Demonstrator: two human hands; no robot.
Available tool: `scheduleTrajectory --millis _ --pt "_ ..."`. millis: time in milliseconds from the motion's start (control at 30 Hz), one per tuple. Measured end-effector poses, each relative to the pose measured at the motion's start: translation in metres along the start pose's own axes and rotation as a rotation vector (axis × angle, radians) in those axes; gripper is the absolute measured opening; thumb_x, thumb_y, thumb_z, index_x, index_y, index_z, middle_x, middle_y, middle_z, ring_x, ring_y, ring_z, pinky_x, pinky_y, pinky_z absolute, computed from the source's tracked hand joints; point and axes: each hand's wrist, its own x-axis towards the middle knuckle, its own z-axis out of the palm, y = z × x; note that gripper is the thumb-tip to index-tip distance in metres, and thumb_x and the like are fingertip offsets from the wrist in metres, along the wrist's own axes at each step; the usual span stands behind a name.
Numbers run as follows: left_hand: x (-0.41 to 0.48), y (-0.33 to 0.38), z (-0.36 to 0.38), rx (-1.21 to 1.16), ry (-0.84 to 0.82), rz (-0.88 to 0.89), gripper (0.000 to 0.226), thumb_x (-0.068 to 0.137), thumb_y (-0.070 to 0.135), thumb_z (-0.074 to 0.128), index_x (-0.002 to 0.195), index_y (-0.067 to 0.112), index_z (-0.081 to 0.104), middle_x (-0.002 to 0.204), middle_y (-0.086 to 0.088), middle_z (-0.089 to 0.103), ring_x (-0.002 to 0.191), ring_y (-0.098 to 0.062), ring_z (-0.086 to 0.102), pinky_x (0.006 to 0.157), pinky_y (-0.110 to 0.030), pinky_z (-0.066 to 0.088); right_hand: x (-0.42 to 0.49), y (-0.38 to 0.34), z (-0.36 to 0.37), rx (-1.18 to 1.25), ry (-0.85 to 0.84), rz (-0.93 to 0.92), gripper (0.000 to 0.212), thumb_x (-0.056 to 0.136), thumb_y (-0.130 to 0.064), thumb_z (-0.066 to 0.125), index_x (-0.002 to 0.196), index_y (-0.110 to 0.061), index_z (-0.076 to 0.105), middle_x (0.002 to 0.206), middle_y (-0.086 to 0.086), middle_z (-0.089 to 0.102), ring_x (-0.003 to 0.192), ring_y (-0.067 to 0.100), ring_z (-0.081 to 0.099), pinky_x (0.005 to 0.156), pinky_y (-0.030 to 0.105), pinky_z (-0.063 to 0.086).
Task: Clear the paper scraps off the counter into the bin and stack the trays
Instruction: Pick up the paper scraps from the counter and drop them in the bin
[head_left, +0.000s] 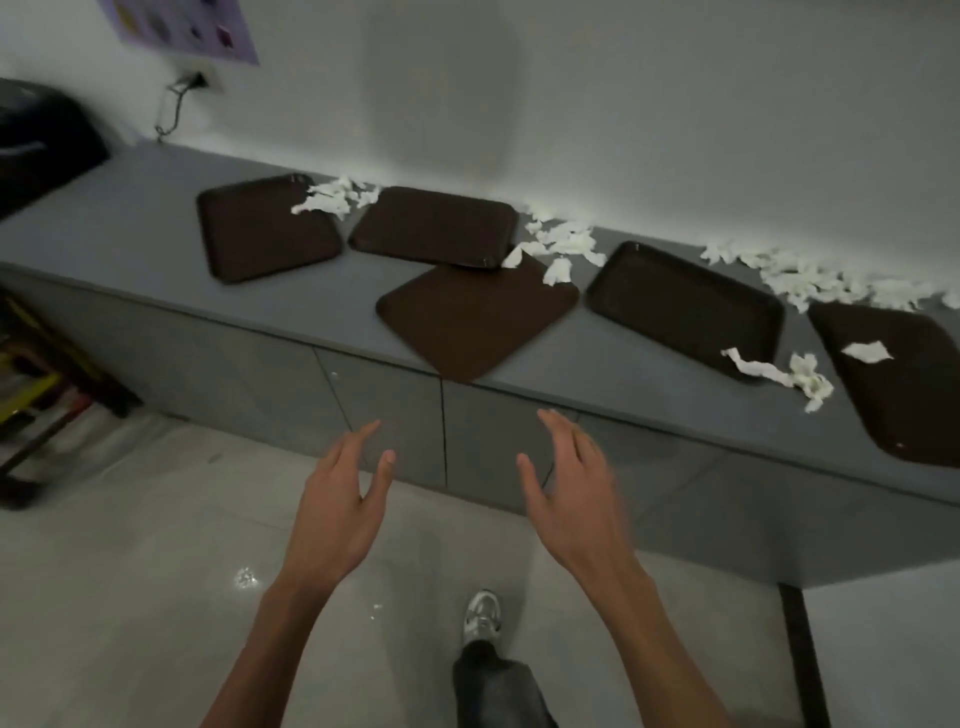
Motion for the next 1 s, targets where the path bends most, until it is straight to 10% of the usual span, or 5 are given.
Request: scheduleTrajectory --millis 767,1000 --pt "0.425 -0.186 -0.083 0.105 0.019 -0.094 0.029 0.101 0.027 0.062 0.128 0.019 0.067 0.127 0.001 0.070 0.119 -0.018 0.065 0.101 -0.022 0.042 0.428 -0.174 0.219 -0.060 -0.234 -0.145 0.039 0.105 -0.036 0.057 0.141 -0.024 0.051 0.142 -0.002 0.060 0.128 0.022 0.059 0.100 0.037 0.053" --pt "0.614 -0.250 -0.100 0.168 -0.156 0.052 0.025 0.097 0.030 0.060 0.121 0.027 0.066 0.116 0.003 0.069 0.107 -0.020 0.068 0.093 -0.042 0.056 0.518 -0.223 0.299 -0.072 -0.219 0.016 0.038 0.103 -0.034 0.056 0.140 -0.024 0.053 0.140 -0.001 0.059 0.124 0.025 0.062 0.100 0.042 0.053"
